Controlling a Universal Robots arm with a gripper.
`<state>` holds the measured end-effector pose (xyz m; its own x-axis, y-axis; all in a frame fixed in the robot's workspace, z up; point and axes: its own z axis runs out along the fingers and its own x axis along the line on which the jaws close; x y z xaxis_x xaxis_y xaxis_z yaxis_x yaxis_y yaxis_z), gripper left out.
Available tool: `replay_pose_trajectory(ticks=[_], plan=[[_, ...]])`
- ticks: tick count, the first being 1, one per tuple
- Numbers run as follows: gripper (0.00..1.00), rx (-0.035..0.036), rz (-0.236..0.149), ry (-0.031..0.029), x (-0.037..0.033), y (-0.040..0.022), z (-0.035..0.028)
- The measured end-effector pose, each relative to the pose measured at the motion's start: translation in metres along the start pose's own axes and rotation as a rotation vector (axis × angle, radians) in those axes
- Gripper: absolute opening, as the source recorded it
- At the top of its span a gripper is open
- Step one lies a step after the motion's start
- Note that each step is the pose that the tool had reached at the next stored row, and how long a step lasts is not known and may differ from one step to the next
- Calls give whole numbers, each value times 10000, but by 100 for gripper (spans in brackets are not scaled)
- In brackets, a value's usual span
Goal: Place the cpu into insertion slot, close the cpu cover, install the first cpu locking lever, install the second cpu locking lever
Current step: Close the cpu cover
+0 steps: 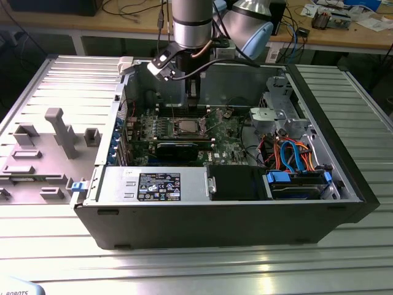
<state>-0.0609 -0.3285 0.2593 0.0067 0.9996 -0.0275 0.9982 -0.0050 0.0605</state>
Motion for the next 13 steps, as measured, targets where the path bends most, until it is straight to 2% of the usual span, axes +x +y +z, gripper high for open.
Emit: replay_pose_trajectory(ticks=[9,13], plan=[[11,-1,0,0,-1,2,-23],[11,0,0,0,0,22,-21]])
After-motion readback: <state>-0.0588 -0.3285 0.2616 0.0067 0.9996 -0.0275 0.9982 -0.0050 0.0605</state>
